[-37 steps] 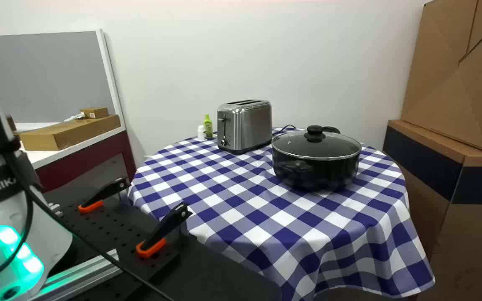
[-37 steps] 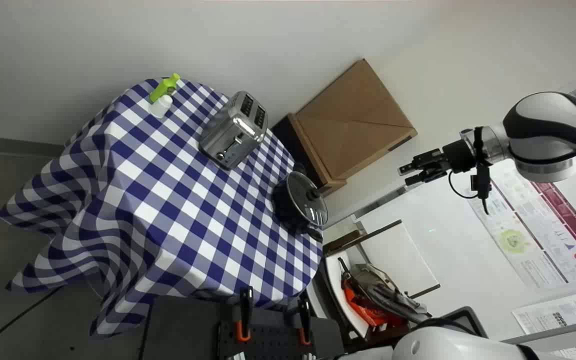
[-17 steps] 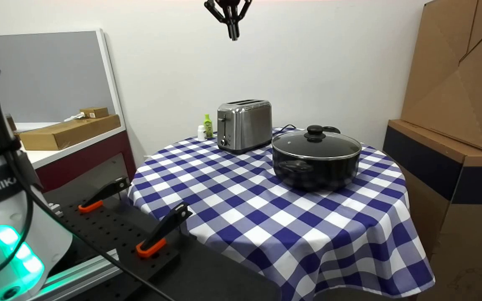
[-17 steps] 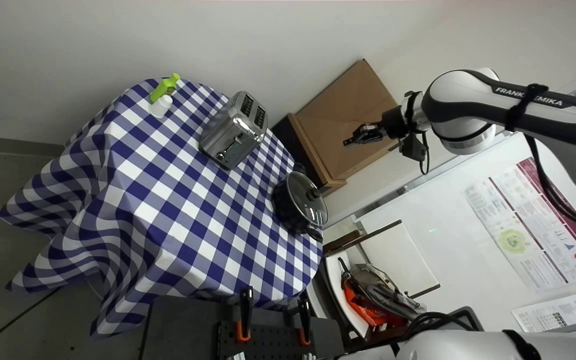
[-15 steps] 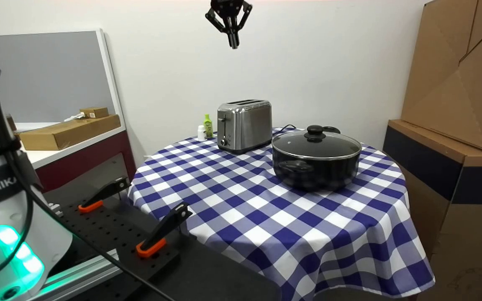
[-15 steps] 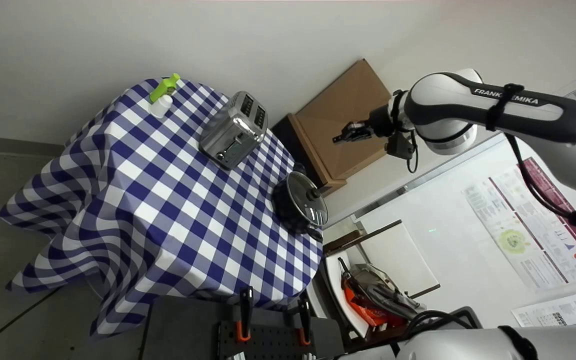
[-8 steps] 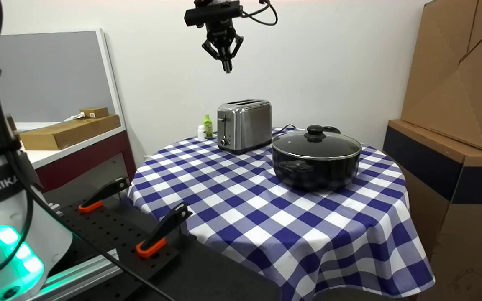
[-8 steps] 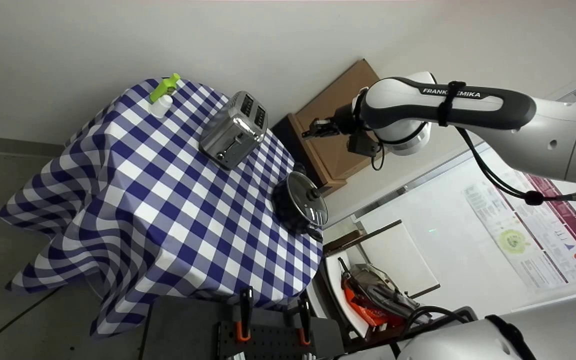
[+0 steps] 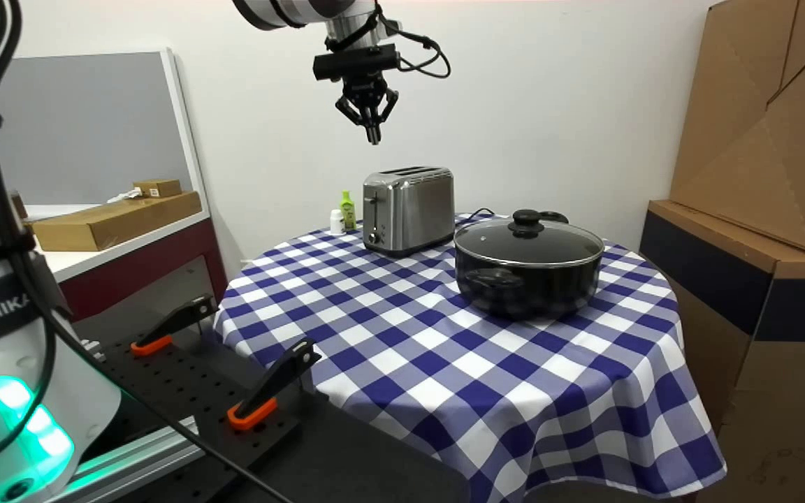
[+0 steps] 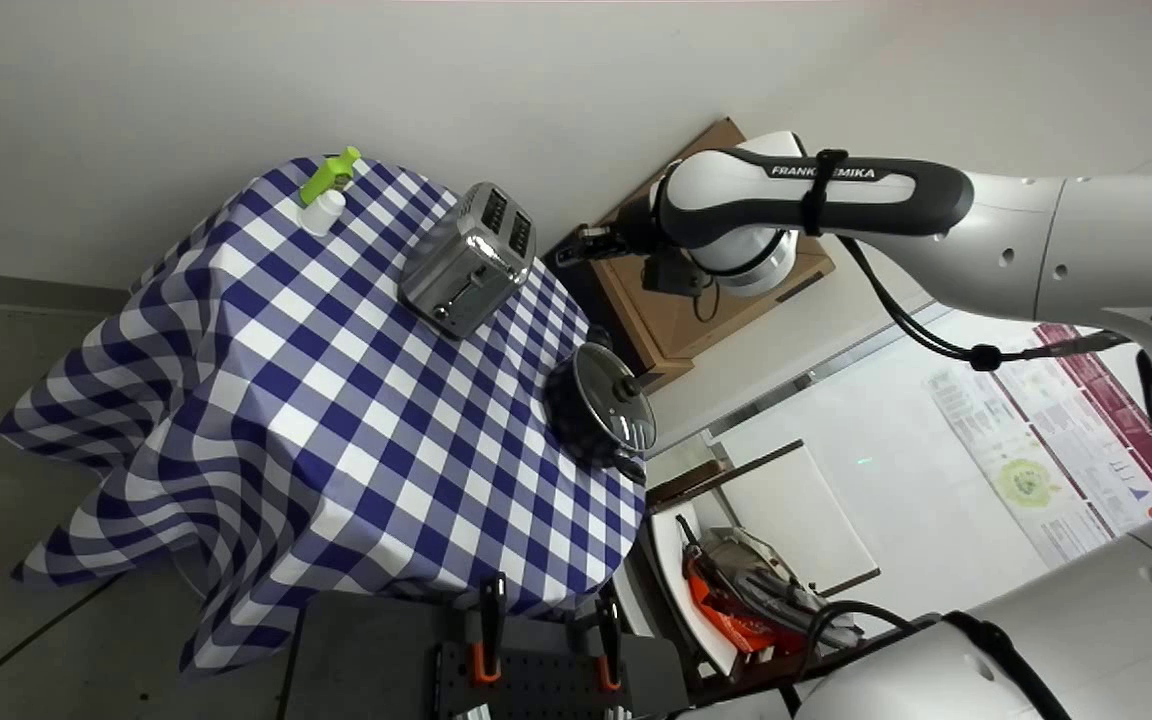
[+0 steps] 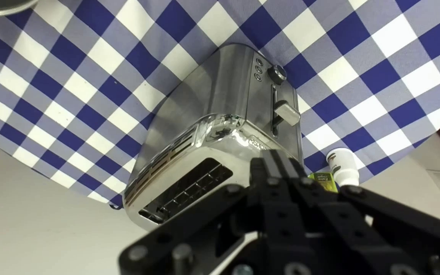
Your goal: Push the lever on the silver toaster downwards.
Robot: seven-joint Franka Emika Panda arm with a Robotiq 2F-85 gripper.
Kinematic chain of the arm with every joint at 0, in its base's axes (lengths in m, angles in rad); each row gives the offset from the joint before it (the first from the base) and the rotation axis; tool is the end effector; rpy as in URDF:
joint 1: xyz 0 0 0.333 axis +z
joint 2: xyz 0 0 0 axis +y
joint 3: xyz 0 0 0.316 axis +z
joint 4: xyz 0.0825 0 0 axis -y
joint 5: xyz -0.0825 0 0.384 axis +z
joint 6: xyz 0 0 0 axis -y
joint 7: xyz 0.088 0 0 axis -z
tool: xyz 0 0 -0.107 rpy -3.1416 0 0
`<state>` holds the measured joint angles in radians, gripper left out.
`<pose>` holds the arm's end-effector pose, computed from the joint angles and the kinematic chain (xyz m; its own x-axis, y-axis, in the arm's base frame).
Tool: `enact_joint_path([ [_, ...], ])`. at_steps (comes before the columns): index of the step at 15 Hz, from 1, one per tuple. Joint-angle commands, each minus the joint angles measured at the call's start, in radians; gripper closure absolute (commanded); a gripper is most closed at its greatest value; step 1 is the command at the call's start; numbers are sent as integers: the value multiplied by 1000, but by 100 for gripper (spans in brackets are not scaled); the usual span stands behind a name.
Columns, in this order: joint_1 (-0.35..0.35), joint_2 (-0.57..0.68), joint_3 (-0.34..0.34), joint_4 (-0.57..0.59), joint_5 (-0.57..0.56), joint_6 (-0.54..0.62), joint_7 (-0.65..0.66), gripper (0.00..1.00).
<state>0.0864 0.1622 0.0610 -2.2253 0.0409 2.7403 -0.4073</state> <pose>0.5691 0.0824 0.3382 0.8112 0.4817 0.3317 0.4768 -0.8731 0.1019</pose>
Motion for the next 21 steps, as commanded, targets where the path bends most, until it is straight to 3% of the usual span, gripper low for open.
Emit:
enact_joint_path([
  [1, -12, 122, 17, 100, -54, 23, 44, 100],
  [9, -15, 262, 46, 210, -95, -1, 61, 100],
  [16, -22, 289, 90, 199, -84, 4, 53, 100],
  [21, -16, 310, 82, 195, -98, 18, 65, 100],
])
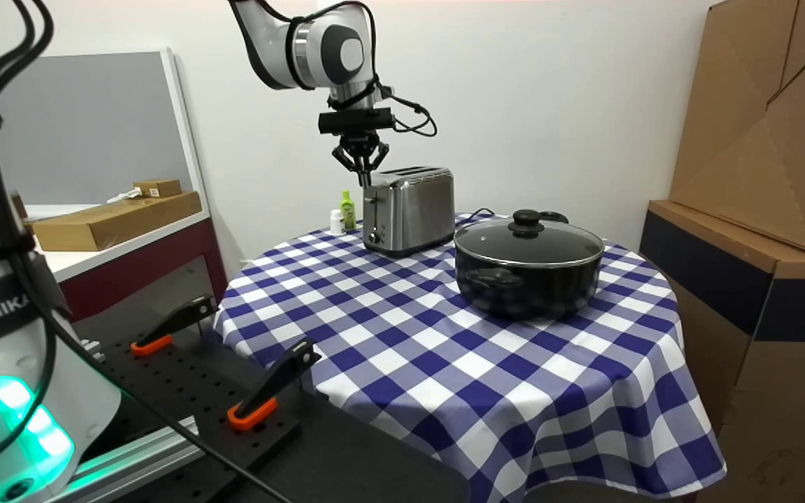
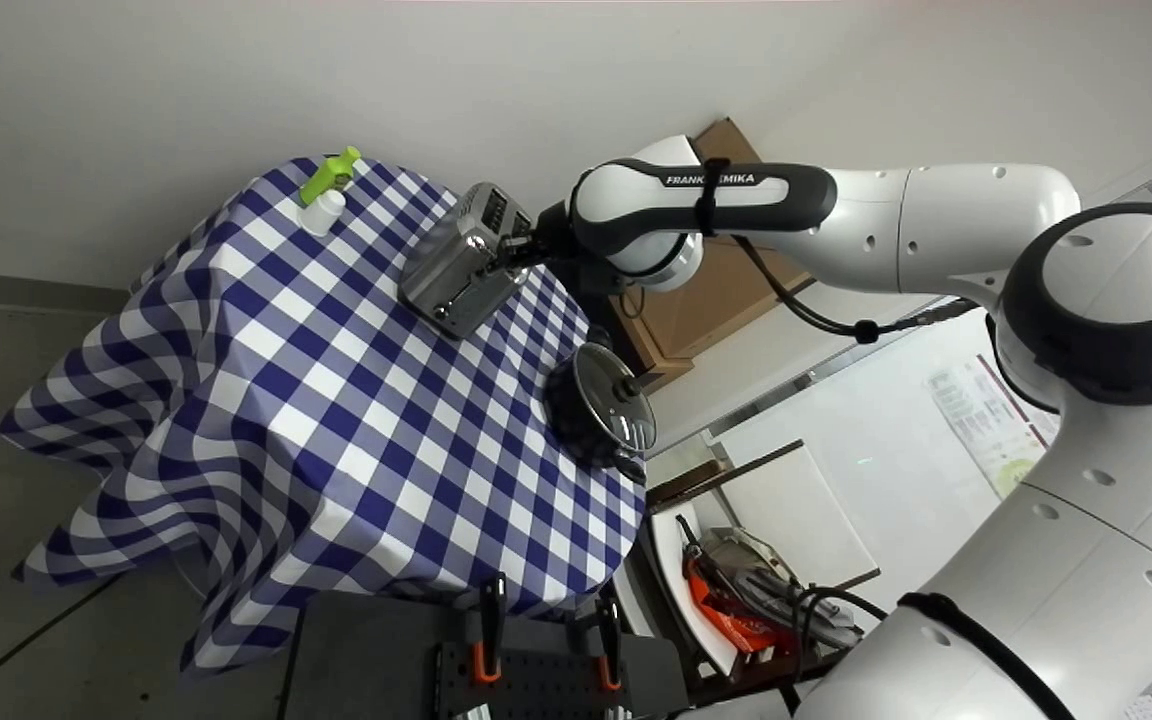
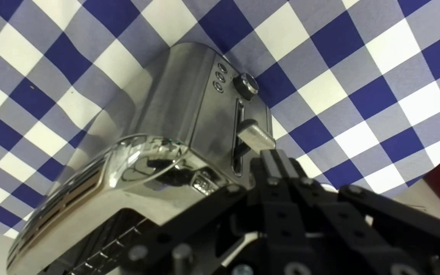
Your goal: Push the lever on the silver toaster downwards.
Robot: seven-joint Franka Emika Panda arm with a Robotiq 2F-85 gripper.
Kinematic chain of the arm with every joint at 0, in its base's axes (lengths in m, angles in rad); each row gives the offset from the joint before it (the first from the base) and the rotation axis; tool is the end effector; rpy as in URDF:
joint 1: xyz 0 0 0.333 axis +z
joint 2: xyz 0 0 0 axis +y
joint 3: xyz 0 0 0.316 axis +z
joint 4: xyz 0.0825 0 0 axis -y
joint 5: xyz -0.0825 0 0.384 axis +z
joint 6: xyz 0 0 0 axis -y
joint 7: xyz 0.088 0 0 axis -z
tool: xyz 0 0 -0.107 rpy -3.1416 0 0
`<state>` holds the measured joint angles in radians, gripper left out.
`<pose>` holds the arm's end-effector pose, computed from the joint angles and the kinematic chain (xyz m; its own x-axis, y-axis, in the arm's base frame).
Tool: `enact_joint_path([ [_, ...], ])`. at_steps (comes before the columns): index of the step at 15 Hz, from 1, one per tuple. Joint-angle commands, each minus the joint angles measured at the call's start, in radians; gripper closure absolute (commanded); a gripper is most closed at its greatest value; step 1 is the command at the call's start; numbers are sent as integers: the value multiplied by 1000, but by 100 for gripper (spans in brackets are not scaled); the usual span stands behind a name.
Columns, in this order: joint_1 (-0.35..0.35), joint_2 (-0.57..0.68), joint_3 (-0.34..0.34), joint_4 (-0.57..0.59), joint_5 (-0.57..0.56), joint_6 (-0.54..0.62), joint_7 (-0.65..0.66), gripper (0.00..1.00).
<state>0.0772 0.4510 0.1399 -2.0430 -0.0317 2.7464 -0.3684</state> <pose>0.6076 0.1319 0.2459 0.7994 0.5452 0.2524 0.5512 -0.8327 0.0529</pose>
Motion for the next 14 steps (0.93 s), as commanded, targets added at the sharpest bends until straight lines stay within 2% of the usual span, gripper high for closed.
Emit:
enact_joint_path([
  [1, -7, 28, 1, 14, -26, 17, 28, 100],
  [14, -10, 131, -8, 30, -55, 136, 32, 100],
])
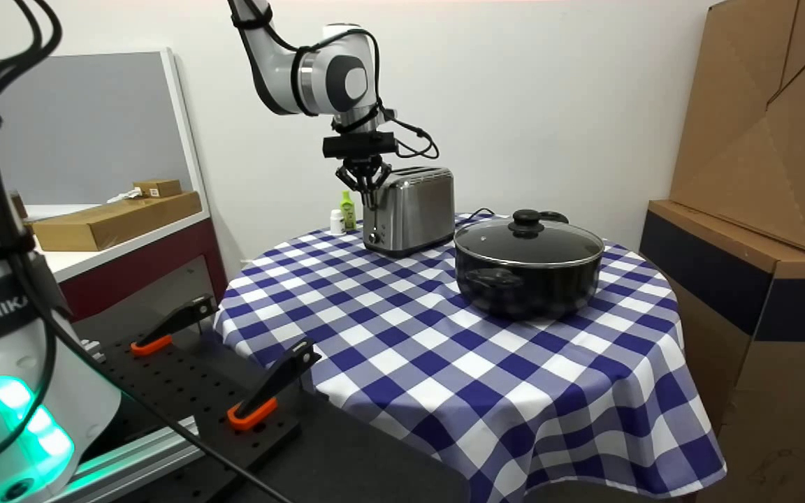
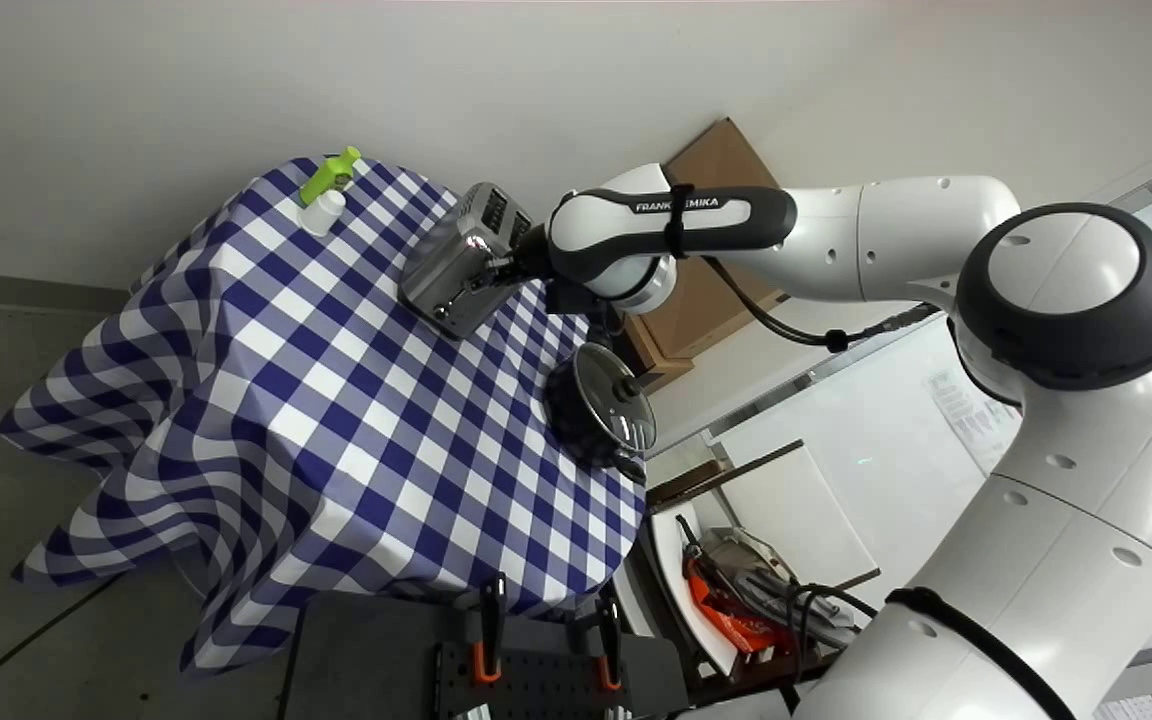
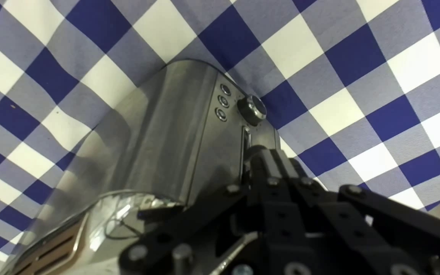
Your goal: Push the lever on the silver toaster downwards.
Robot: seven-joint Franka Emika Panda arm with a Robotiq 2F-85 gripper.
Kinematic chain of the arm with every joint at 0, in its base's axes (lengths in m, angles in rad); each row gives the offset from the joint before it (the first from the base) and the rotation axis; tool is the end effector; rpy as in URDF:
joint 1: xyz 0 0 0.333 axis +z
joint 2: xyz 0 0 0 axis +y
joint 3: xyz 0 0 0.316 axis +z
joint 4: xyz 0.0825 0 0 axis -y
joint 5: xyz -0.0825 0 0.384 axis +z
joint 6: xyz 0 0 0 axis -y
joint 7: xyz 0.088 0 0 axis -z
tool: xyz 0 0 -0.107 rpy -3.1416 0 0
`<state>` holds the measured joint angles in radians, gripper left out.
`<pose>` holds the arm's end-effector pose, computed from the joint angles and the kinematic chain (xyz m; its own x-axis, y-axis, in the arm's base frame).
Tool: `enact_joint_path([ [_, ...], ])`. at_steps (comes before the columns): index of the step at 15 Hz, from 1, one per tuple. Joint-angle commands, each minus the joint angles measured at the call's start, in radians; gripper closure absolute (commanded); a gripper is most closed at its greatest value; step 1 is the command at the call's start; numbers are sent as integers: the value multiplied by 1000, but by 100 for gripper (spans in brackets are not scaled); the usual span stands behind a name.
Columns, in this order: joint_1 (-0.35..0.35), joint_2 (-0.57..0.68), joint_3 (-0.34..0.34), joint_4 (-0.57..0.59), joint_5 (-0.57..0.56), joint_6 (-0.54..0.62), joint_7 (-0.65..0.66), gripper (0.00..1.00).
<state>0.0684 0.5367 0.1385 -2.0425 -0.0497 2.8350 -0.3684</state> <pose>0.6067 0.1271 0.2034 0.7979 0.5450 0.2576 0.5517 -0.8324 0.0524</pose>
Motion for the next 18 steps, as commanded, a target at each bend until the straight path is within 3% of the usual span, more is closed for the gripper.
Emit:
enact_joint_path([
  [1, -1, 53, -9, 30, -39, 55, 33, 100],
  [10, -1, 131, -25, 14, -72, 134, 56, 100],
  [15, -72, 153, 40, 11, -33, 134, 44, 100],
  [18, -72, 180, 17, 17, -40, 119, 69, 100],
])
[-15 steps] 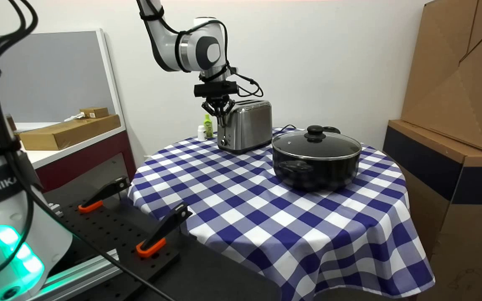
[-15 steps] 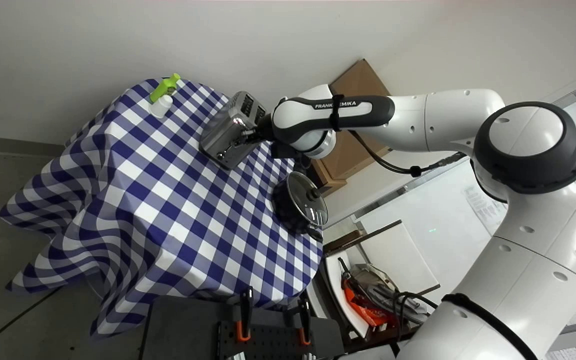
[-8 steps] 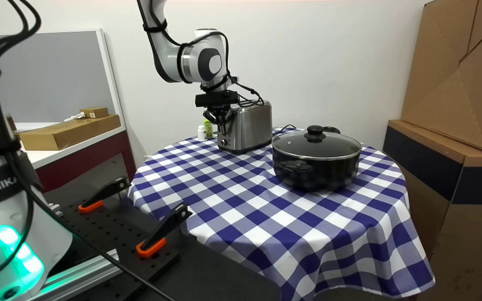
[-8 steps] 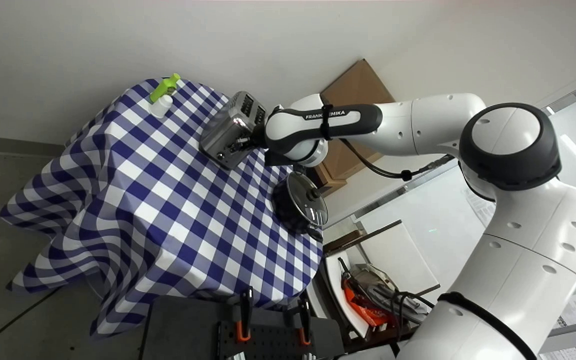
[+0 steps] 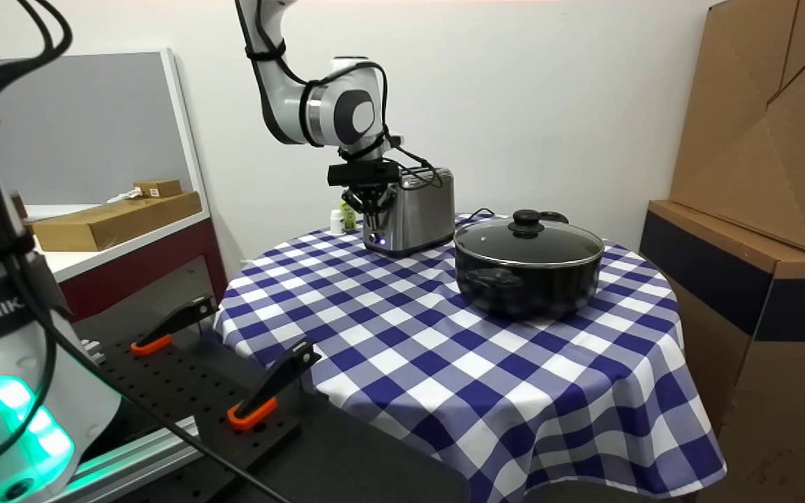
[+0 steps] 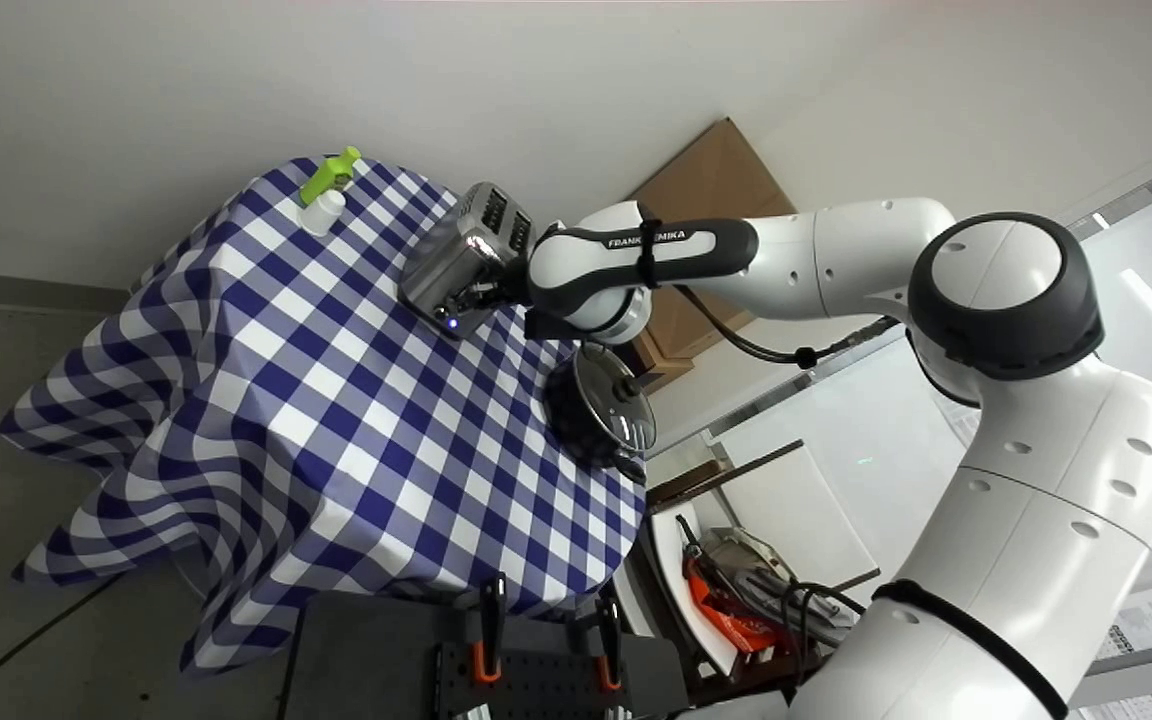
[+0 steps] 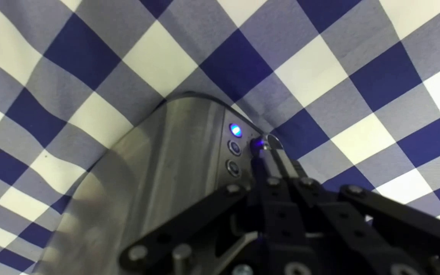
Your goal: Push the lever on the silver toaster downwards.
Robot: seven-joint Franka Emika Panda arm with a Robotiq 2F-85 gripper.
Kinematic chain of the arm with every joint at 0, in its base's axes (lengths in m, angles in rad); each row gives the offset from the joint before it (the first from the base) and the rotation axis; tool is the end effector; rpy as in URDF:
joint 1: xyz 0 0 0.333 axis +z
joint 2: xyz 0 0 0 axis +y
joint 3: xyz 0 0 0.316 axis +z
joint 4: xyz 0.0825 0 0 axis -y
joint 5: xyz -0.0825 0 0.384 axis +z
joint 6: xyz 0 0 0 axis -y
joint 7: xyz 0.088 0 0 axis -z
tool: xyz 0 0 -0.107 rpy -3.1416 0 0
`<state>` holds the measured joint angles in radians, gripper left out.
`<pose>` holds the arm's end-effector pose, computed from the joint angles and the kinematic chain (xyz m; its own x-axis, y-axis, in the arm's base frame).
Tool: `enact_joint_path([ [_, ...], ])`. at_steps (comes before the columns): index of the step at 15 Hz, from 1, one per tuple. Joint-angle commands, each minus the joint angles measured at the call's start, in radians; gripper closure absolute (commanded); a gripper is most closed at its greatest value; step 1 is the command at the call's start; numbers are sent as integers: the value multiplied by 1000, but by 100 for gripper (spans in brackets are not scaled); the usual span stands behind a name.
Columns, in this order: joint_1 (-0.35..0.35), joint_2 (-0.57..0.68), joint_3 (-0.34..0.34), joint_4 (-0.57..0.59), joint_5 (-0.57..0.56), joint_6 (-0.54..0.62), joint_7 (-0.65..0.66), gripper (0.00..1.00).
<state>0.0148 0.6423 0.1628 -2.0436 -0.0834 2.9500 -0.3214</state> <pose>0.6024 0.1117 0.1530 0.8252 0.4921 0.2773 0.5047 -0.8628 0.0293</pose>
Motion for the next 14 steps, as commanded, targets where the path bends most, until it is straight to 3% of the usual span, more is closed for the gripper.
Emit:
enact_joint_path([
  [1, -23, 67, -5, 12, -5, 4, 27, 100],
  [7, -104, -40, 60, -53, 39, -15, 29, 93],
  [9, -169, -89, 98, -97, 70, -32, 15, 88],
  [12, -307, -195, 193, -184, 155, -62, -21, 99],
  [14, -399, -281, 260, -237, 244, -109, -62, 100],
])
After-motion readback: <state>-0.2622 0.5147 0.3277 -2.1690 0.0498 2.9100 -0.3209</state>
